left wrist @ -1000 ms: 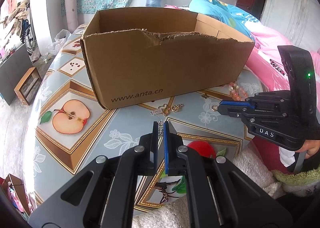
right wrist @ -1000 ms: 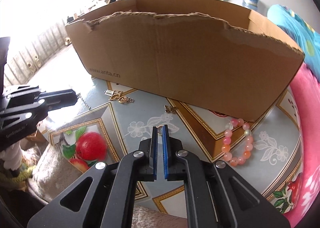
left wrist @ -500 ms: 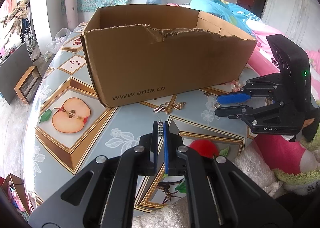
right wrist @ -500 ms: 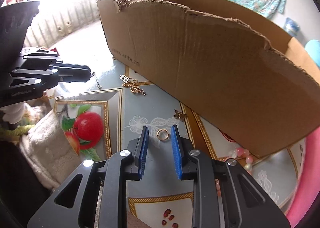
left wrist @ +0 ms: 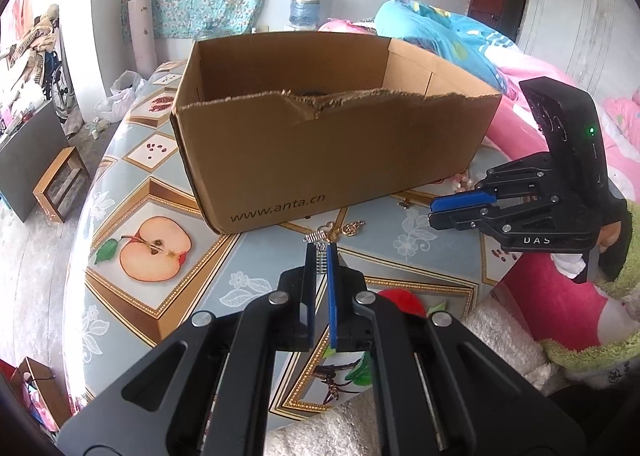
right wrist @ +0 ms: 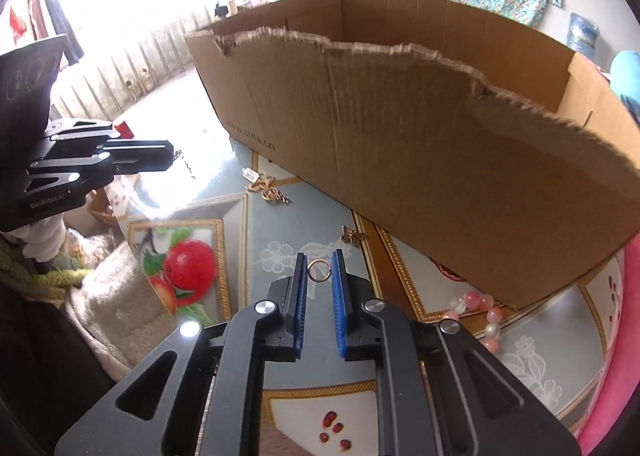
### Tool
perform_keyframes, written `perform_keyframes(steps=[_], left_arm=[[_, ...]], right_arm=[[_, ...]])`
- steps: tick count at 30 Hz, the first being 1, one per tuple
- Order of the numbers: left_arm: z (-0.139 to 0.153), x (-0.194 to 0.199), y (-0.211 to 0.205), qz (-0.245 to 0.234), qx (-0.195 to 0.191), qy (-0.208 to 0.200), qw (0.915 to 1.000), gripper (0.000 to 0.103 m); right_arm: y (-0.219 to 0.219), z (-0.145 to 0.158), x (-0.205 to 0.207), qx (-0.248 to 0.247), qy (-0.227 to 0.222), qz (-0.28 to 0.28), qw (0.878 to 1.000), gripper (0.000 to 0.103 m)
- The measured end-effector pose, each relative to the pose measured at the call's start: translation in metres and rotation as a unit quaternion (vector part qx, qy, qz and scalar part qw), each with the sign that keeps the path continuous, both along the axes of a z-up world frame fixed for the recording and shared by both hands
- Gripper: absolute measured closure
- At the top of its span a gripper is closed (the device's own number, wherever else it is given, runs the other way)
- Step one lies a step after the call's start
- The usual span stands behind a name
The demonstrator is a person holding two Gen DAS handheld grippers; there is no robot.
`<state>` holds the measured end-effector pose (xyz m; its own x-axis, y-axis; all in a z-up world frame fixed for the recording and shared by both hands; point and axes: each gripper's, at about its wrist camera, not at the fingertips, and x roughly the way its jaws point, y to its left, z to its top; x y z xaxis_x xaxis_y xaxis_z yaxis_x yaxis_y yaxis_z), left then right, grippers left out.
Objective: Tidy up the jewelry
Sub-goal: 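Carry the ring and earring over the box and open both grippers, then withdraw both open grippers from the box toward the gold charms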
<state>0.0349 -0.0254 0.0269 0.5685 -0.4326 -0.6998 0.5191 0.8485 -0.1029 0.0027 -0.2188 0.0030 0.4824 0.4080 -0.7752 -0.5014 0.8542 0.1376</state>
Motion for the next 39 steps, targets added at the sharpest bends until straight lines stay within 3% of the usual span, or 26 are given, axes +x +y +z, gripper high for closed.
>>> perform_keyframes(steps=[9, 15, 21, 25, 29, 33, 39], left_arm=[[0.068, -0.004, 0.008, -0.045, -0.07, -0.048, 0.9954, 0.099], [0.103, 0.028, -0.007, -0.06, -0.093, -0.068, 0.9915, 0.099], [0.099, 0.082, -0.051, -0.063, -0.07, -0.044, 0.9946, 0.099], [0.086, 0.119, -0.076, -0.042, -0.046, -0.004, 0.9981, 0.099], [0.073, 0.143, -0.088, -0.011, -0.022, 0.014, 0.9996, 0.097], [0.066, 0.151, -0.086, 0.014, -0.015, 0.019, 0.9996, 0.079], [0.07, 0.15, -0.078, 0.045, -0.015, 0.009, 0.9989, 0.066]], right_arm=[[-0.004, 0.081, -0.017, 0.097, -0.089, -0.036, 0.991, 0.091], [-0.003, 0.122, 0.009, 0.129, -0.131, -0.08, 0.98, 0.09], [-0.005, 0.112, 0.065, 0.087, -0.095, -0.156, 0.979, 0.09], [-0.008, 0.088, 0.099, 0.045, -0.06, -0.209, 0.975, 0.09], [-0.014, 0.071, 0.117, 0.04, -0.033, -0.233, 0.971, 0.09], [-0.013, 0.069, 0.117, 0.044, -0.033, -0.236, 0.97, 0.09], [-0.022, 0.077, 0.104, 0.07, -0.041, -0.238, 0.968, 0.089]])
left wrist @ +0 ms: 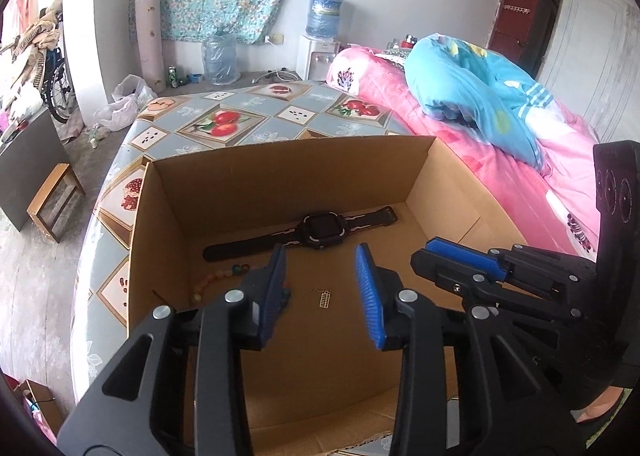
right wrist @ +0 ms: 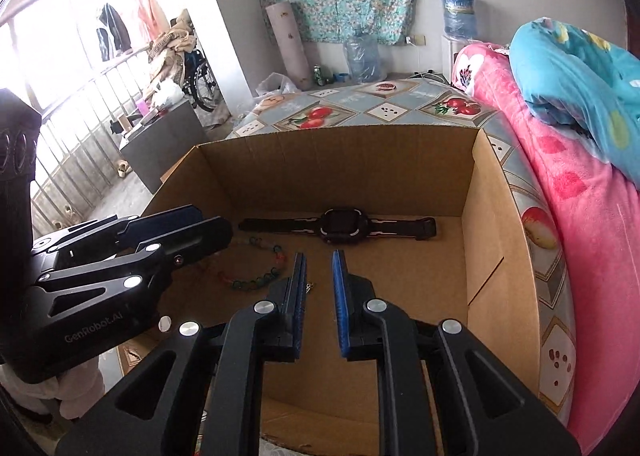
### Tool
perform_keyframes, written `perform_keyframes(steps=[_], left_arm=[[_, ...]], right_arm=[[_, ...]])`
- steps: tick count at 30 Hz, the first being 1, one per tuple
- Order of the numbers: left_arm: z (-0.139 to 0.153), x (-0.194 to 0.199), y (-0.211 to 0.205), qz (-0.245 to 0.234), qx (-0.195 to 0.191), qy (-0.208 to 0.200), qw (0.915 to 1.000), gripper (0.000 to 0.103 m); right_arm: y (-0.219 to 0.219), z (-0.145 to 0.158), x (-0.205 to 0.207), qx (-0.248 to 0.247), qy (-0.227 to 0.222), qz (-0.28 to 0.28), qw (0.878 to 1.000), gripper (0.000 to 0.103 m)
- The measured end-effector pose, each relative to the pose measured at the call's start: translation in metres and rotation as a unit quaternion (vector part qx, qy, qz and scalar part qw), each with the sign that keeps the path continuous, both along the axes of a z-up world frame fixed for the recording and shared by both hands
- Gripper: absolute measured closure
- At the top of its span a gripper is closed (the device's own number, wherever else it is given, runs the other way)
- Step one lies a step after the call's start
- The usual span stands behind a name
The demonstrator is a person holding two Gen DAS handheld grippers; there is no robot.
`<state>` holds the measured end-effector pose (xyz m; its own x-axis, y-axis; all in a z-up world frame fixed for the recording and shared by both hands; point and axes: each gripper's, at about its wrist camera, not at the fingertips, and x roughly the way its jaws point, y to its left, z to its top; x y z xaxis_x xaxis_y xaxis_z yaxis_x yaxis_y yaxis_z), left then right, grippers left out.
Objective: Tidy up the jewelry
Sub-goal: 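Withdraw both open grippers from the box toward the gold charms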
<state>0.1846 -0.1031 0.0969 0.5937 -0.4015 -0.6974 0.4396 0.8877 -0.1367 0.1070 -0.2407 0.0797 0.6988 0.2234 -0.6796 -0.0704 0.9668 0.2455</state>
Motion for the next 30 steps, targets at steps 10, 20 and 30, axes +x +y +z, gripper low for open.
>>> perform_keyframes(steps=[10, 20, 30], left_arm=[[0.023, -0.046, 0.025, 0.032, -0.01, -0.038, 0.9987, 0.056], [0.031, -0.112, 0.068, 0.066, -0.028, -0.066, 0.9952, 0.042], [-0.001, -0.15, 0.09, 0.093, -0.023, -0.04, 0.9946, 0.034]], right_arm=[[-0.009, 0.019, -0.05, 0.038, -0.052, 0.001, 0.998, 0.066], [0.003, 0.031, -0.112, 0.039, -0.106, 0.038, 0.993, 0.06], [0.025, -0.002, -0.157, 0.022, -0.081, 0.06, 0.995, 0.058]])
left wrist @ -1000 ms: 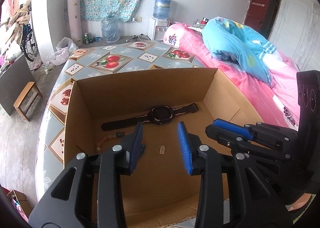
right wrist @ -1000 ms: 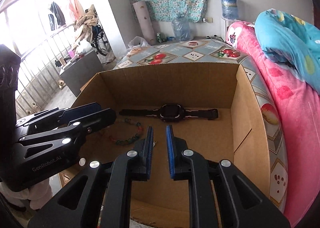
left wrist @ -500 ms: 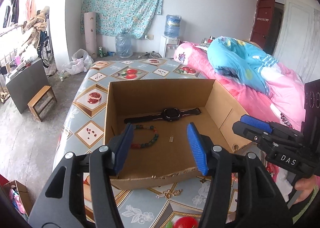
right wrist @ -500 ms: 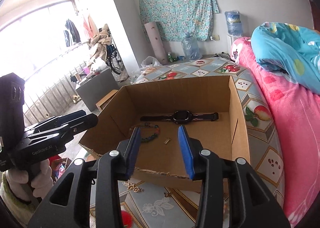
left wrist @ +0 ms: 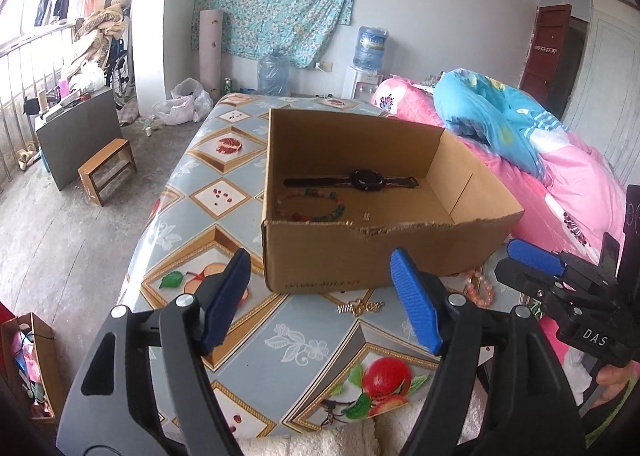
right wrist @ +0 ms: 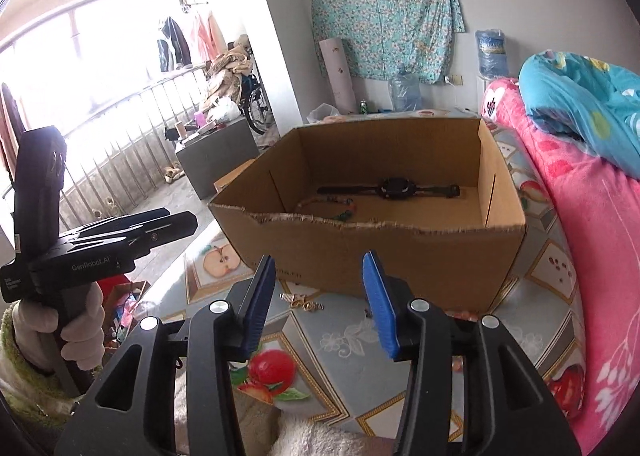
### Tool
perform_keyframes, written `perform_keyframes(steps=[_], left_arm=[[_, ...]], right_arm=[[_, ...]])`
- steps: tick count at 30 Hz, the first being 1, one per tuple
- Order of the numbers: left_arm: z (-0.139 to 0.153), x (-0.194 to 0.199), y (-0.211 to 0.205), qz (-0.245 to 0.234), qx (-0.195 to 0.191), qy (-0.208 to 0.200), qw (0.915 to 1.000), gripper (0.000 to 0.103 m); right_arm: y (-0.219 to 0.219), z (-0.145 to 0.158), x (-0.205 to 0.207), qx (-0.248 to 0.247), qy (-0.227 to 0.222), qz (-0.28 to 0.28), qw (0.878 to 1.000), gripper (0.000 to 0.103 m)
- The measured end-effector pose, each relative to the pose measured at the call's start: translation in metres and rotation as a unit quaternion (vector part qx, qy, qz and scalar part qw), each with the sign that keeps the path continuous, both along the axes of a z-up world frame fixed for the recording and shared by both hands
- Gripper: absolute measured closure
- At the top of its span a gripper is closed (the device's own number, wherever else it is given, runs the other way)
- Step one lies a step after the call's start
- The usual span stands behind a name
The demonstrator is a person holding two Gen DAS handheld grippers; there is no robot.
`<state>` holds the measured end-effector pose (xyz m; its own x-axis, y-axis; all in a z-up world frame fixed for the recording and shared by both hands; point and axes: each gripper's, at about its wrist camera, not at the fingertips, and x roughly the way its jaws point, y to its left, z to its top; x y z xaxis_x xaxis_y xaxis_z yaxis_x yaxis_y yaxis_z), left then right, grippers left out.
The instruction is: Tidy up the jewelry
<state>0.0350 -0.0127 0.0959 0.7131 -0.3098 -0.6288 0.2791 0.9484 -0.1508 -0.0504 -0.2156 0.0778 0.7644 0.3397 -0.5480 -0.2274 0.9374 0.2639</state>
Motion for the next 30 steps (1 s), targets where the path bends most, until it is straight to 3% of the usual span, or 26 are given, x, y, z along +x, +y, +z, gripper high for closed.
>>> perform_keyframes(steps=[11, 14, 19, 24, 30], left_arm=[[-0.065, -0.007, -0.009, -0.006, 0.029, 0.048, 0.9984, 0.034], [-0.079, 0.001, -0.023, -0.026, 0.045, 0.049, 0.9975, 0.044], [-0.099, 0.019, -0.043, -0.066, 0.081, 0.056, 0.993, 0.07], [-0.116, 0.036, -0.061, -0.113, 0.13, 0.061, 0.9832, 0.079], [-0.119, 0.045, -0.067, -0.158, 0.131, 0.064, 0.9766, 0.082]], right_arm=[[0.007, -0.05, 0.001, -0.002, 0.068, 0.005, 0.998, 0.058], [0.011, -0.058, 0.005, -0.006, 0.071, 0.012, 0.997, 0.058], [0.017, -0.066, 0.011, -0.005, 0.07, 0.026, 0.997, 0.058], [0.017, -0.074, 0.024, 0.005, 0.081, 0.03, 0.996, 0.058], [0.016, -0.083, 0.04, 0.009, 0.096, 0.034, 0.995, 0.058]])
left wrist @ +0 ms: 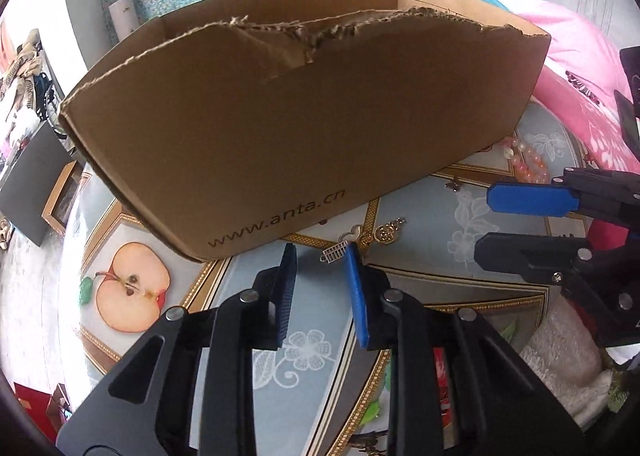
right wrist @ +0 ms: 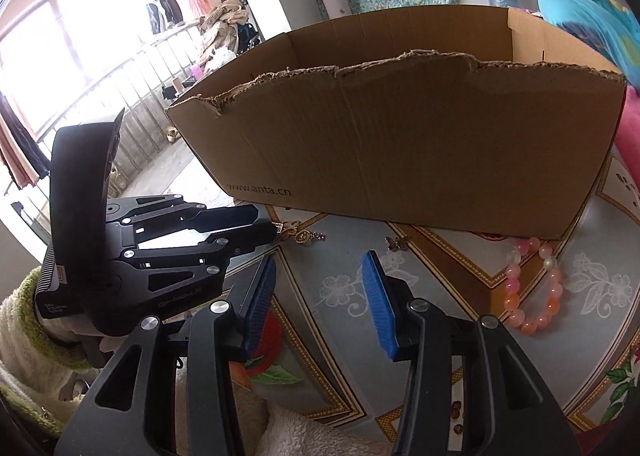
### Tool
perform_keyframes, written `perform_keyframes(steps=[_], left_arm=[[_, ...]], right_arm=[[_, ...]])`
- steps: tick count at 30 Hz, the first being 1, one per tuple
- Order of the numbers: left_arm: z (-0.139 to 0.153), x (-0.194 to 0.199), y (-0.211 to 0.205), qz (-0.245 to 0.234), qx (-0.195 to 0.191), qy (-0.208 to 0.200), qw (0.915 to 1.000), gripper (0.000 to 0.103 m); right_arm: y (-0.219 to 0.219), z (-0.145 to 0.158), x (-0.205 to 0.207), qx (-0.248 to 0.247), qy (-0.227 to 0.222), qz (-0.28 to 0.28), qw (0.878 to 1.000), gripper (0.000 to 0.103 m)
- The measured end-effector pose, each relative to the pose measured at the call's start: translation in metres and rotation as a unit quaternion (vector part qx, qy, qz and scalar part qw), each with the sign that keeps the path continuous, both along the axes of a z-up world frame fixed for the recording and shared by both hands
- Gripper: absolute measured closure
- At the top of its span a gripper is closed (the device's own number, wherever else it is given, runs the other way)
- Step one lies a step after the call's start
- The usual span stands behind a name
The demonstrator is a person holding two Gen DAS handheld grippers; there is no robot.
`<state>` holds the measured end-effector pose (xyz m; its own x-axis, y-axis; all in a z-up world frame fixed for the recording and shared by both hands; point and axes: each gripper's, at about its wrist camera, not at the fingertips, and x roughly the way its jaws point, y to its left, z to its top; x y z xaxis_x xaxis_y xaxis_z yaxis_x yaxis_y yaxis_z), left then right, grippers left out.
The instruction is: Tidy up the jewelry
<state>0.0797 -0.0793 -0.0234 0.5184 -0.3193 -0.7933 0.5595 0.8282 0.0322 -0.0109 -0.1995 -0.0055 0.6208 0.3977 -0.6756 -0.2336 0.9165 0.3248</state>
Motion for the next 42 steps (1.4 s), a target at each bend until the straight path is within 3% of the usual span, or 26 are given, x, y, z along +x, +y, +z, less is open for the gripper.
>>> perform_keyframes(steps=[11, 16, 28, 32, 34, 36, 41, 42], left_arm=[[-0.001, 0.008, -0.012, -0.067, 0.001, 0.011, 0.9977, 0.086], [0.002, 0.008, 0.011, -0.062, -0.008, 0.017, 0.9979, 0.098], [0.003, -0.02, 0.04, -0.037, -0.027, 0.014, 0.9988, 0.099], [0.005, -0.028, 0.047, -0.03, -0.022, 0.0, 0.9993, 0.097], [0.008, -0.033, 0.049, -0.027, -0.026, -0.008, 0.9993, 0.082], [0.012, -0.037, 0.05, -0.022, -0.029, -0.016, 0.9992, 0.075], [0.01, -0.039, 0.047, -0.01, -0.016, 0.003, 0.9998, 0.075], [0.008, -0.038, 0.045, -0.001, -0.008, 0.007, 0.9999, 0.08]], right_arm=[[0.004, -0.012, 0.02, 0.0, 0.015, 0.002, 1.0, 0.058], [0.001, -0.014, 0.024, 0.002, 0.018, -0.004, 1.0, 0.058], [0.004, -0.008, 0.017, -0.01, 0.007, -0.005, 1.0, 0.059], [0.003, -0.007, 0.012, -0.014, 0.008, 0.0, 1.0, 0.058], [0.004, -0.005, 0.012, -0.018, 0.007, 0.003, 1.0, 0.058], [0.008, -0.004, 0.012, -0.02, 0.006, 0.005, 1.0, 0.058], [0.009, -0.003, 0.012, -0.016, 0.006, 0.004, 1.0, 0.058], [0.009, -0.002, 0.011, -0.015, 0.006, 0.003, 1.0, 0.058]])
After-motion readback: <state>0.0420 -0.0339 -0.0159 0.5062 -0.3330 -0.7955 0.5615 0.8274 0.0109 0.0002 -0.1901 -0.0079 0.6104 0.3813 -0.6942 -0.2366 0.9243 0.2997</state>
